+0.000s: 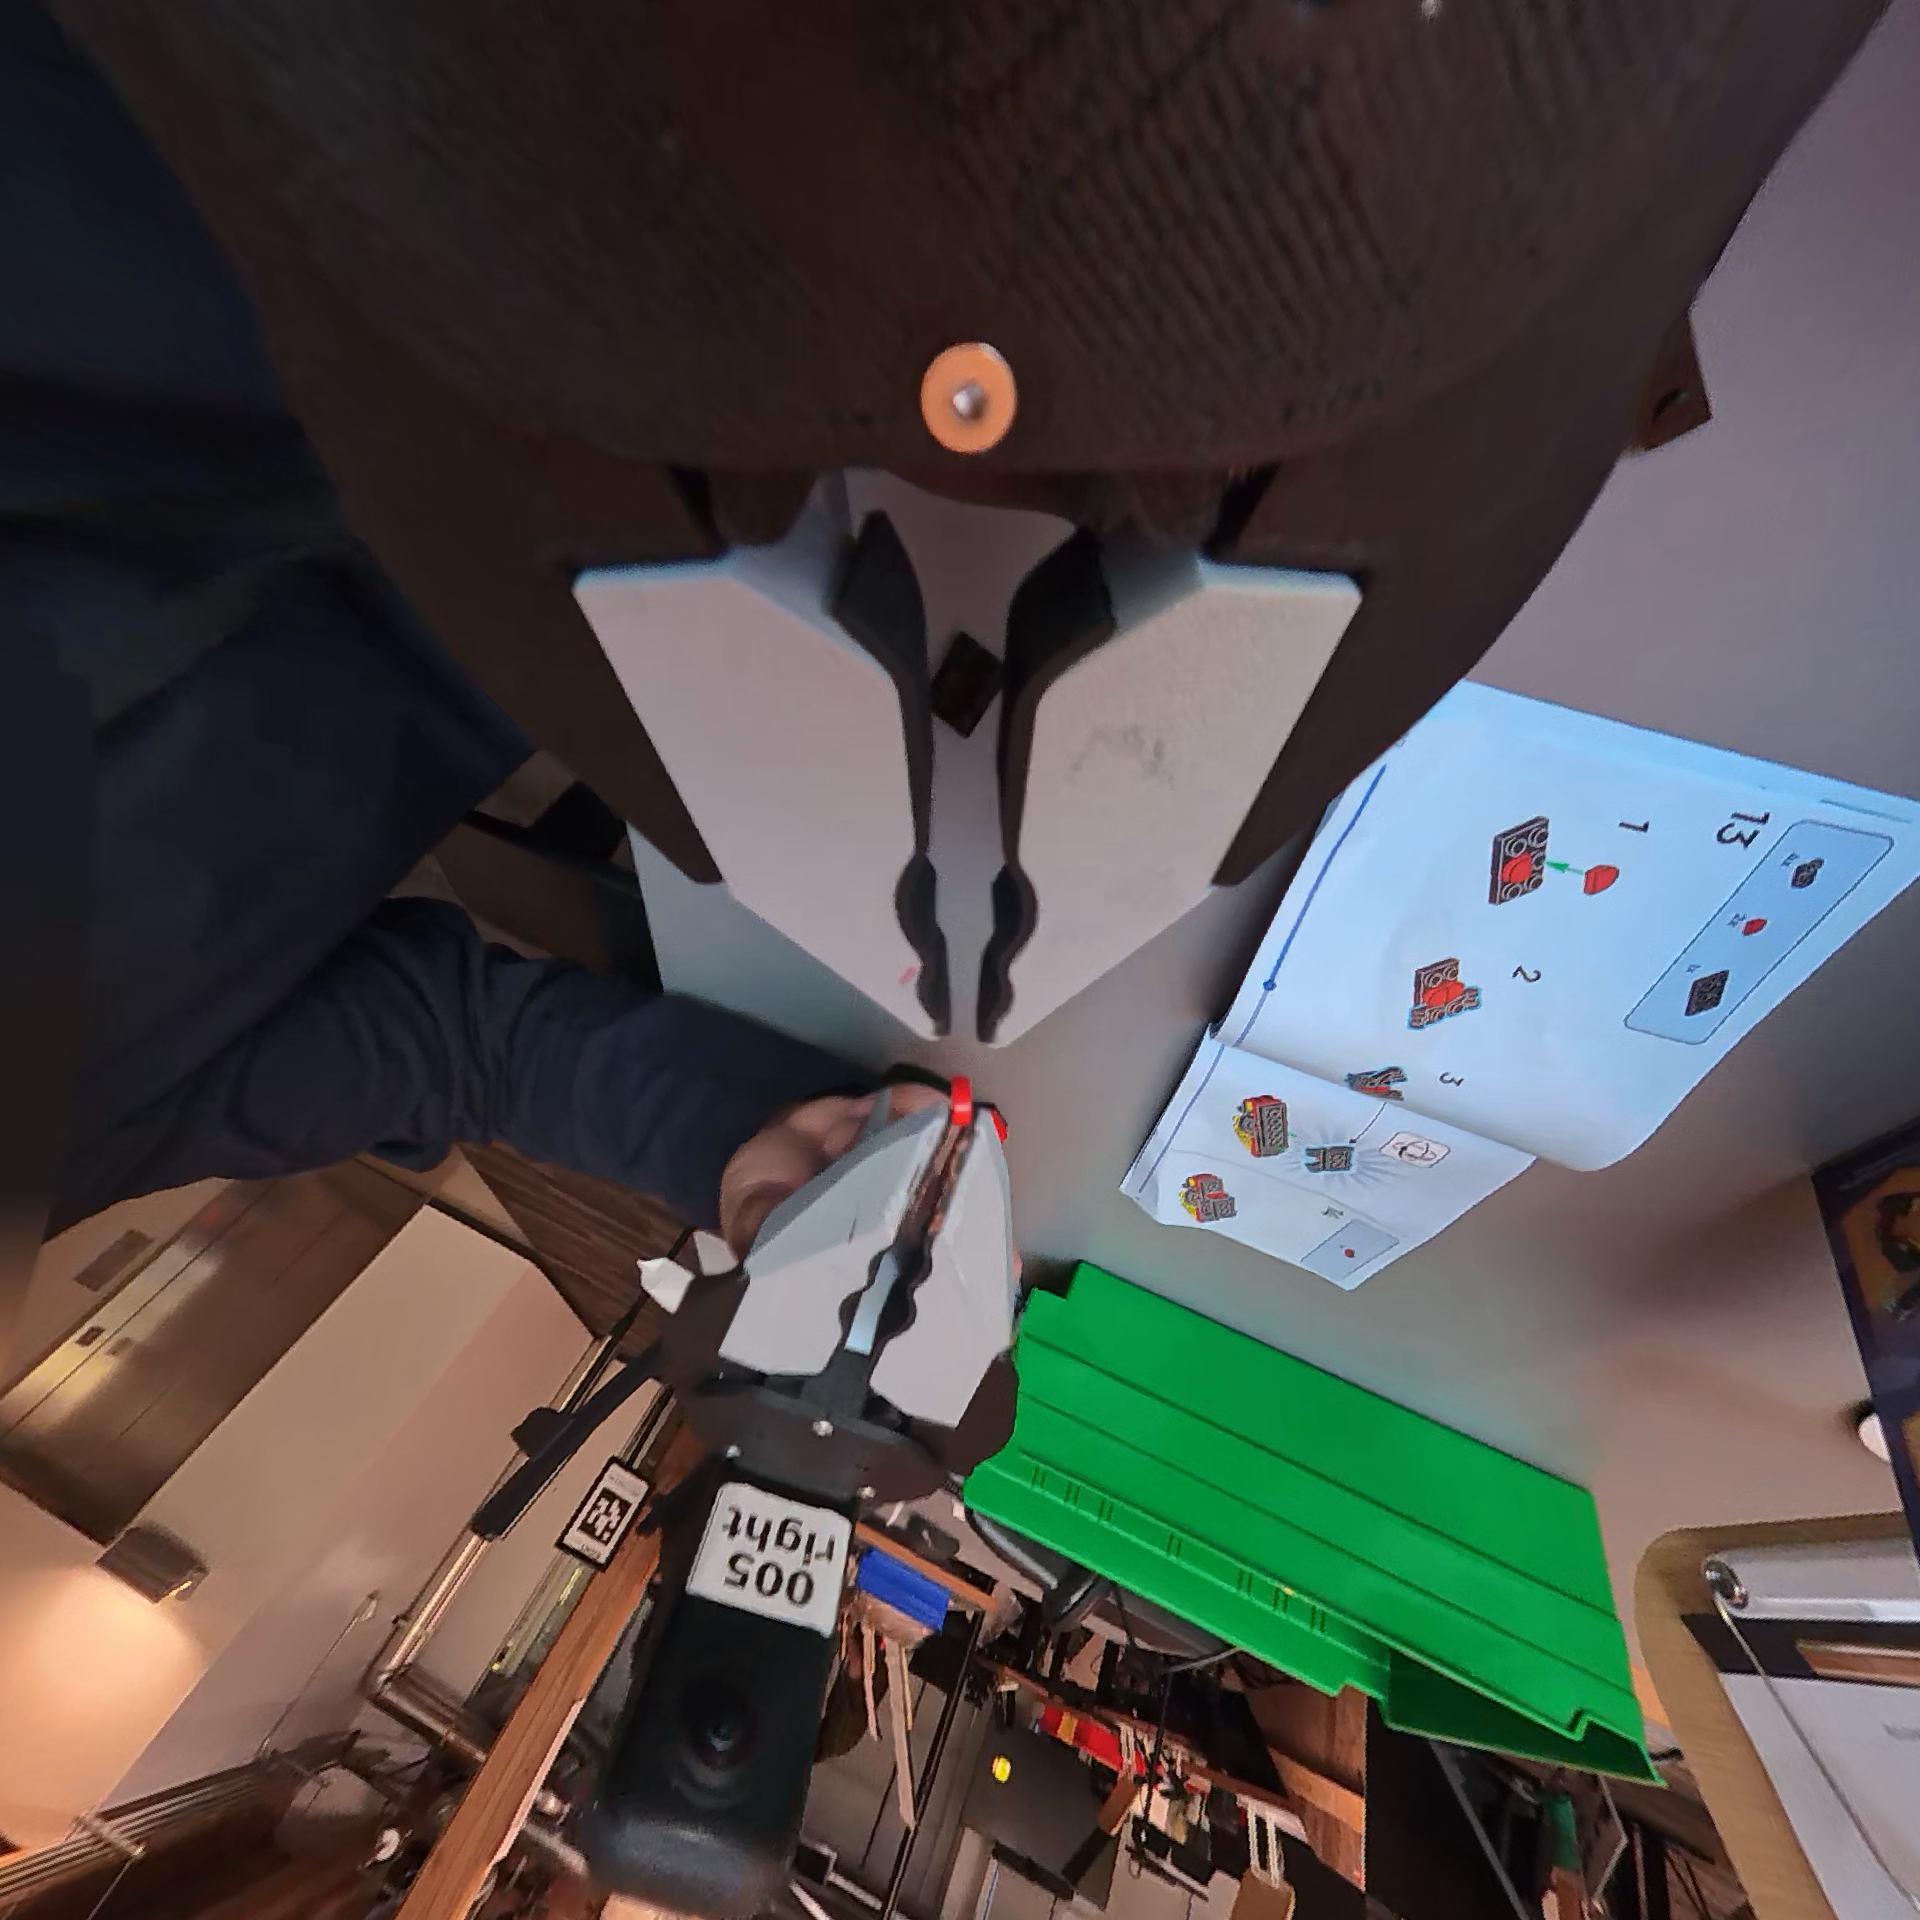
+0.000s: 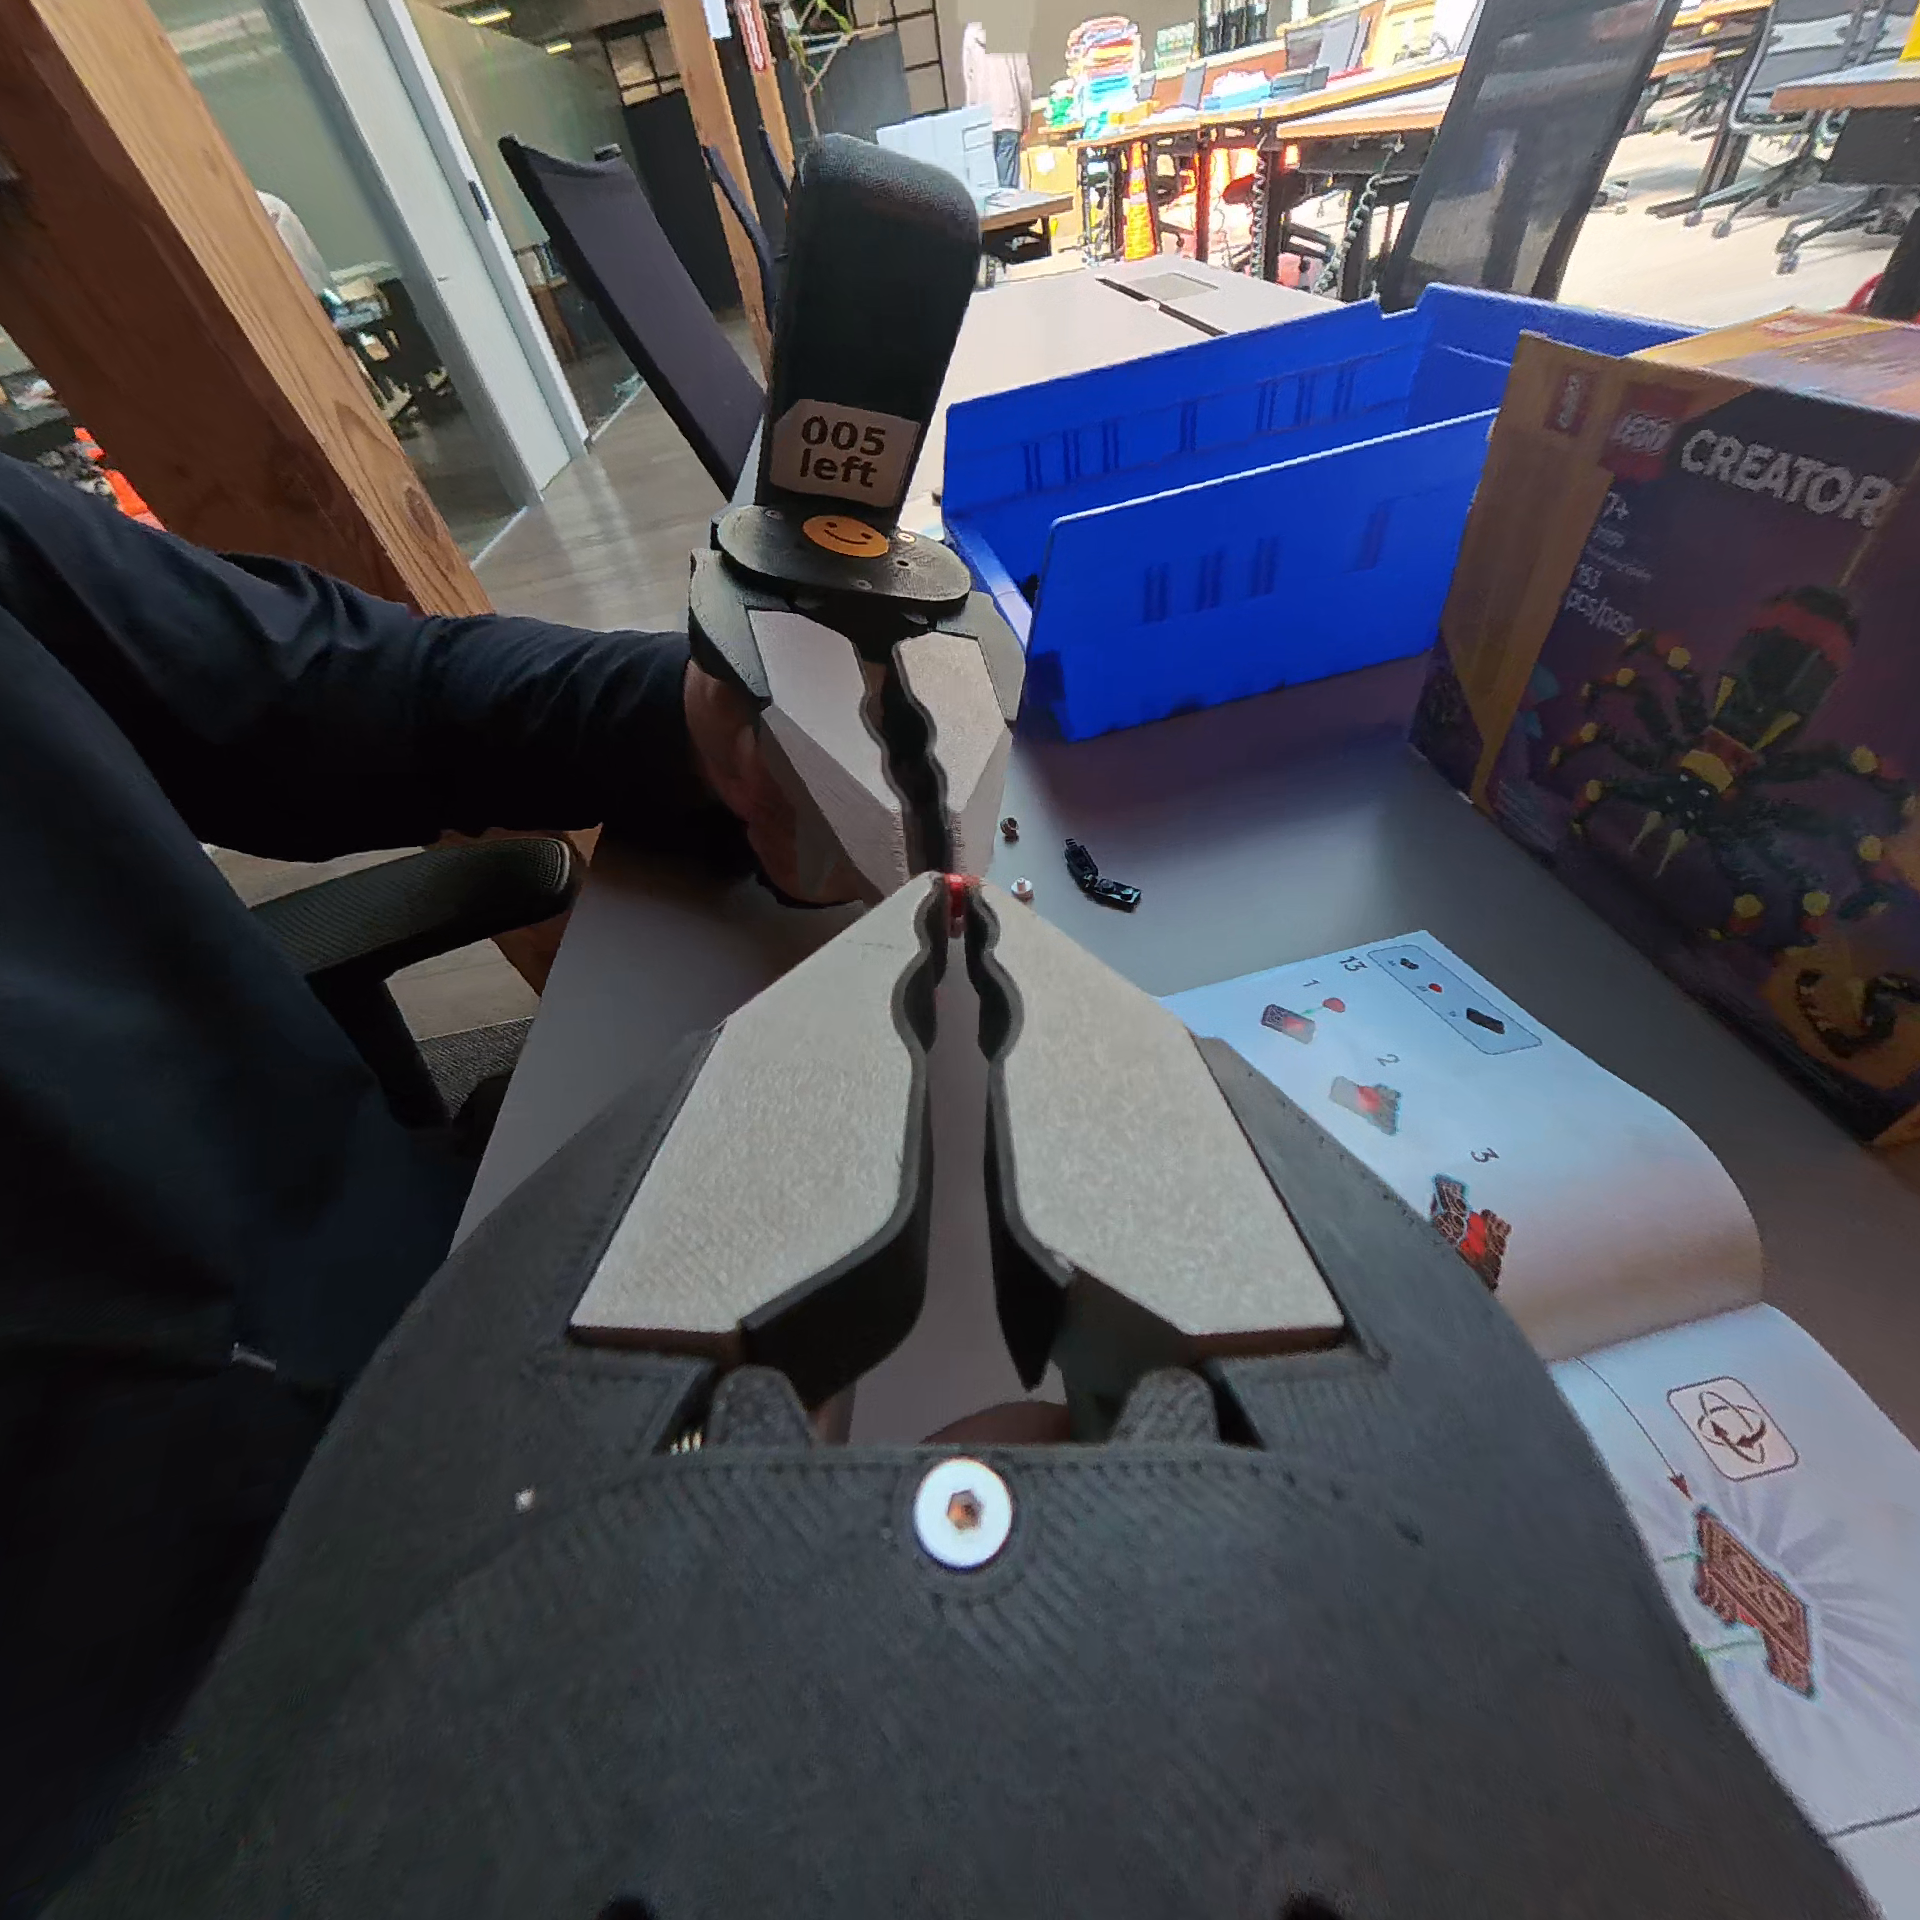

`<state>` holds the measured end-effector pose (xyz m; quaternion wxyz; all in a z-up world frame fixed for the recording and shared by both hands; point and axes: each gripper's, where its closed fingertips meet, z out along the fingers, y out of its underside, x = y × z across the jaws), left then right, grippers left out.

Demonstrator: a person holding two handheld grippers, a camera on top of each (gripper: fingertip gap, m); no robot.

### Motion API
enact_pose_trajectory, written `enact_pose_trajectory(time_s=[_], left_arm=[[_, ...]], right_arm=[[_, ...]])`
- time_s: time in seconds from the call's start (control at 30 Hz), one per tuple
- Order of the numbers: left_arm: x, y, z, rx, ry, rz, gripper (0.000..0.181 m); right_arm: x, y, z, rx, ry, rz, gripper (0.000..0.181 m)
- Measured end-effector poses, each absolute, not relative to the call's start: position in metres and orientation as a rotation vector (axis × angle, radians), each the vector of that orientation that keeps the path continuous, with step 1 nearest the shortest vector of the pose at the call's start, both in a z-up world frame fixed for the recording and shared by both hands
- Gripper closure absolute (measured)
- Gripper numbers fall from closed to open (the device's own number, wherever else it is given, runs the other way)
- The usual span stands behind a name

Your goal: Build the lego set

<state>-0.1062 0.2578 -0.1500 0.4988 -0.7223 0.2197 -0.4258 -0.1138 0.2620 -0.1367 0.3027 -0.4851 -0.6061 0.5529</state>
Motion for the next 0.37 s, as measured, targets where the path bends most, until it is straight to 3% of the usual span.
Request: enact_pose_trajectory(time_s=[0.1,0.37], left_arm=[[-0.109,0.26,-0.155,-1.789,0.526,-1.004,0.167],[-0.097,0.233,-0.199,-1.987,0.854,-0.827,0.158]], right_arm=[[-0.106,0.266,-0.149,-1.371,-1.704,1.432,0.181],[-0.066,0.241,-0.227,-1.743,-2.264,1.258,0.181]])
